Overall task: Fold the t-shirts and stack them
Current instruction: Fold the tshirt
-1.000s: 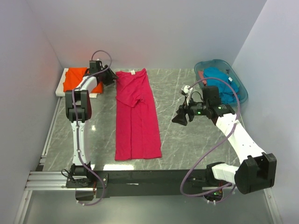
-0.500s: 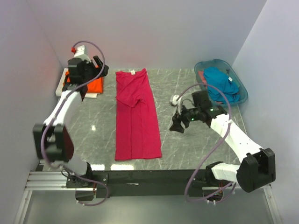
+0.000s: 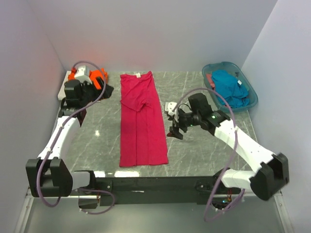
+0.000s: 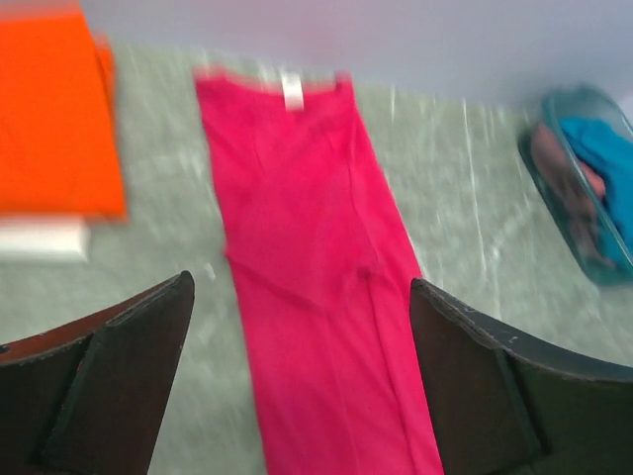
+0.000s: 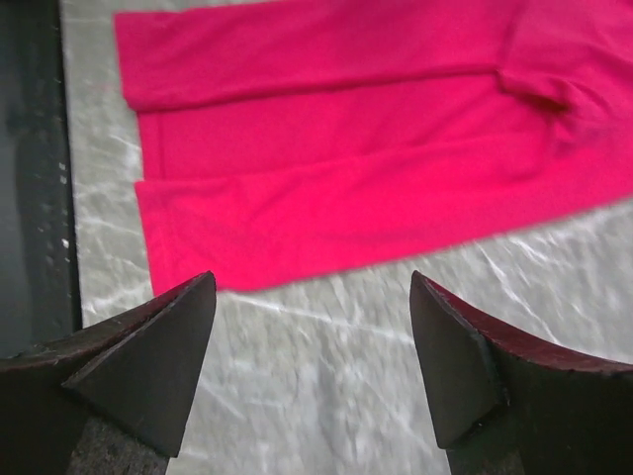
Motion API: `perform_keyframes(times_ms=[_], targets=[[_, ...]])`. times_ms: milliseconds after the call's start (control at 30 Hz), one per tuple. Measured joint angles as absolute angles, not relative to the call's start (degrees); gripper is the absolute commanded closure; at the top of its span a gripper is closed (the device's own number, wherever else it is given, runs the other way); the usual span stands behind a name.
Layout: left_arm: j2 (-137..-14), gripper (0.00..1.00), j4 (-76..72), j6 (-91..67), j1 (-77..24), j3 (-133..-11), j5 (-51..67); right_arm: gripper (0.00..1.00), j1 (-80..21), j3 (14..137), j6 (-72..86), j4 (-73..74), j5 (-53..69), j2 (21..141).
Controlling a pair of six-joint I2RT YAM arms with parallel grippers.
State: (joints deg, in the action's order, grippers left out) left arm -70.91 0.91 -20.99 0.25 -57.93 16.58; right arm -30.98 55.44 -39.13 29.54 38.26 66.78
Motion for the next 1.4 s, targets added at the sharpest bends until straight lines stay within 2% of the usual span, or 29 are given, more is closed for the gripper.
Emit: perform_keyframes(times_ms=[67, 100, 200, 400, 633, 800, 933, 1400], targets=[[-71.0, 0.16, 0.7, -23.0, 0.8, -54.3, 19.4, 0.15, -31.0, 57.8, -39.7, 30.0, 40.8, 70.8], [-71.8, 0.24, 0.6, -24.3, 1.1, -52.4, 20.9, 0.15, -31.0, 57.7, -39.7, 30.2, 41.6, 71.8], [-78.1, 0.38, -0.5, -27.6, 2.1, -51.9, 25.7, 0.15, -31.0, 56.5, -39.7, 31.4, 42.3, 72.5], [-99.6, 0.44, -1.9, -31.2, 3.4, -60.1, 29.7, 0.15, -30.2, 54.2, -39.4, 31.1, 43.2, 71.5], [-113.3, 0.52, 0.3, -31.1, 3.3, -70.5, 29.2, 0.15, -28.6, 53.8, -38.8, 30.9, 43.3, 71.3], [-118.9, 0.58, 3.8, -30.6, 2.6, -78.4, 29.0, 0.15, -28.5, 53.8, -38.8, 30.9, 43.6, 71.3], [-122.5, 0.59, 5.6, -29.7, 2.0, -83.0, 29.1, 0.15, -28.4, 53.8, -38.8, 30.9, 43.7, 71.3], [-124.4, 0.61, 7.2, -28.0, 1.5, -83.9, 31.9, 0.15, -28.3, 53.8, -38.8, 31.2, 44.0, 71.8]])
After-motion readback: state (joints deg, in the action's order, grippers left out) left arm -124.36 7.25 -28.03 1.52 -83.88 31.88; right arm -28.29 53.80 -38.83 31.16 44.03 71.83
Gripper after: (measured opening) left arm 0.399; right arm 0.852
